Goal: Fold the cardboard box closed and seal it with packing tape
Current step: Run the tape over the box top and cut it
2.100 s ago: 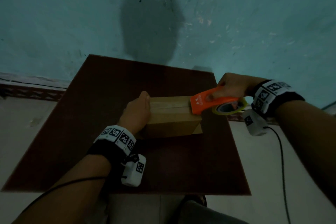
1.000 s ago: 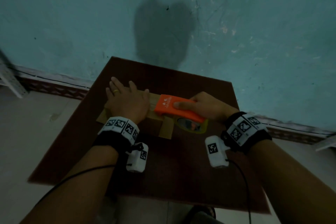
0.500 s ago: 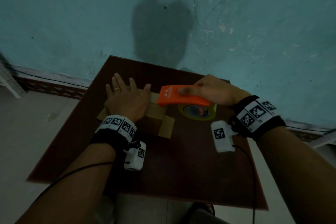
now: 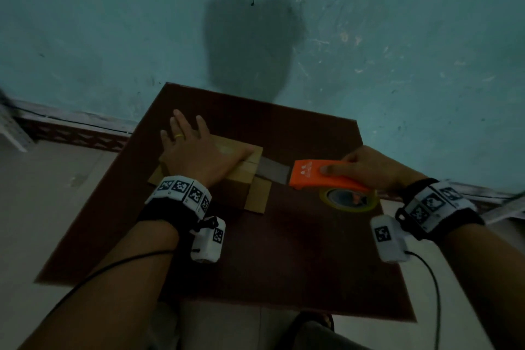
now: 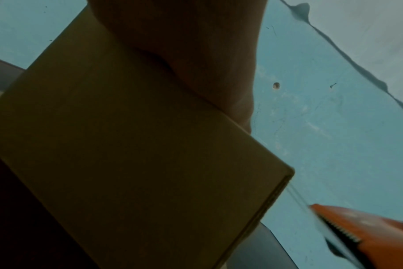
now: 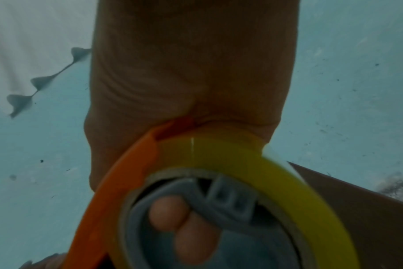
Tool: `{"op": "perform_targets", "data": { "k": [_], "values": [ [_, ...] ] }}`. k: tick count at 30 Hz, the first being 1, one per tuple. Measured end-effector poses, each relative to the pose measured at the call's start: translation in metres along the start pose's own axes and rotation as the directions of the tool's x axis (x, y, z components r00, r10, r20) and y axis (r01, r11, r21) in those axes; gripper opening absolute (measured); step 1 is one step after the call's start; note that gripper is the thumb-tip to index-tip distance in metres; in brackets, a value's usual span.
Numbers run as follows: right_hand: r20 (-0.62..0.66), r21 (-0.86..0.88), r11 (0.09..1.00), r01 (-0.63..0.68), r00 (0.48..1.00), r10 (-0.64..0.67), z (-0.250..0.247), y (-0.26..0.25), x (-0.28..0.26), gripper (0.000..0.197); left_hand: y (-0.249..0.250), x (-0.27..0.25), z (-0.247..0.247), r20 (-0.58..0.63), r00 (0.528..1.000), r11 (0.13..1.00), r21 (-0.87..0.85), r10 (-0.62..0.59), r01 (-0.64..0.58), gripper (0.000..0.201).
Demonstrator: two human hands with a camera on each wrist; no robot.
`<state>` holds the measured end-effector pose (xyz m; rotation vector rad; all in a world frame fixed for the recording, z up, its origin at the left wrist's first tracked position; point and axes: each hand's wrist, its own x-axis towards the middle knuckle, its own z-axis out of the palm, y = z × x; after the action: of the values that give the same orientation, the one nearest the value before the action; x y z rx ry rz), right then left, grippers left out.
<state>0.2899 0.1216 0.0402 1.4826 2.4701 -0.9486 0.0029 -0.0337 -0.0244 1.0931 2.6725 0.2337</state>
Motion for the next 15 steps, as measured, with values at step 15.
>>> {"op": "perform_targets", "data": {
  "k": [15],
  "values": [
    [-0.071, -0.247, 0.969, -0.022, 0.997, 0.005, 0.063, -0.083, 0.040, 0.057, 0.004, -0.010, -0.010, 0.032, 0.999, 1.000, -0.028, -0.007, 0.008, 0.159]
  ]
}}
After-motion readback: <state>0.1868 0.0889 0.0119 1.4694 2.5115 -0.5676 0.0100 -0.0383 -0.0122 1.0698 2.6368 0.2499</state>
